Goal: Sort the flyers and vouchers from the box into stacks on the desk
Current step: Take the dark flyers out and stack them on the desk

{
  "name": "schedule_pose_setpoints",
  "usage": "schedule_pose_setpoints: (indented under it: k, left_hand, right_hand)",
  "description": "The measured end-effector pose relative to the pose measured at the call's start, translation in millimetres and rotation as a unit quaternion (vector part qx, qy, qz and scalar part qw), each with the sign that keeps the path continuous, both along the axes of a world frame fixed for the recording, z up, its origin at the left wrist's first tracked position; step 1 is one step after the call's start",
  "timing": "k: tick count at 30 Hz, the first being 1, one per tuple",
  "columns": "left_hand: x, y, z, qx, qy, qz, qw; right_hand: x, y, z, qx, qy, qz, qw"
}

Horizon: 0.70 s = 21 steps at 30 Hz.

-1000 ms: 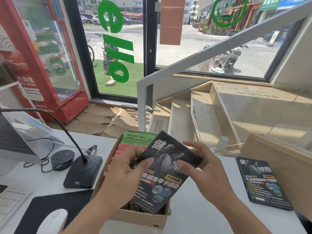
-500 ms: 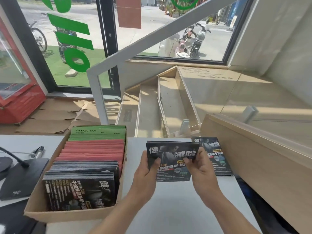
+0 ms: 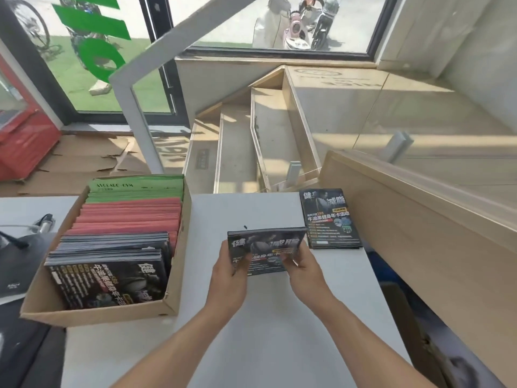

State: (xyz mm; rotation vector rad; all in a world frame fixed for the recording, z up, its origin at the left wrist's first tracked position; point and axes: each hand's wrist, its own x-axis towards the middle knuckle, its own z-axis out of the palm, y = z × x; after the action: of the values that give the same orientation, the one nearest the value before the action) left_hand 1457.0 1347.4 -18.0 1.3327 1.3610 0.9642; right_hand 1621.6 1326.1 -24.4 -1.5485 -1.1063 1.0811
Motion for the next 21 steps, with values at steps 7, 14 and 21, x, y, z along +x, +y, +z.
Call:
schedule_pose_setpoints:
  k: [7, 14, 21]
  left_hand:
    - [40.8, 27.8, 6.5, -0.032, 0.061, 0.006, 0.998]
    - [129.8, 80.9, 18.2, -0.153, 0.044, -0.07, 0.985]
    - [173.8, 106.4, 3.6, -0.178, 0.084, -0.129, 0.972]
  right_hand:
    - [34.1, 13.4, 4.1, -0.051, -0.013, -0.056, 0.997]
    - [114.3, 63.4, 23.4, -0.077, -0.072, -0.213, 0.971]
    - [154.2, 109.7, 0.6, -0.148, -0.241, -0.196, 0.939]
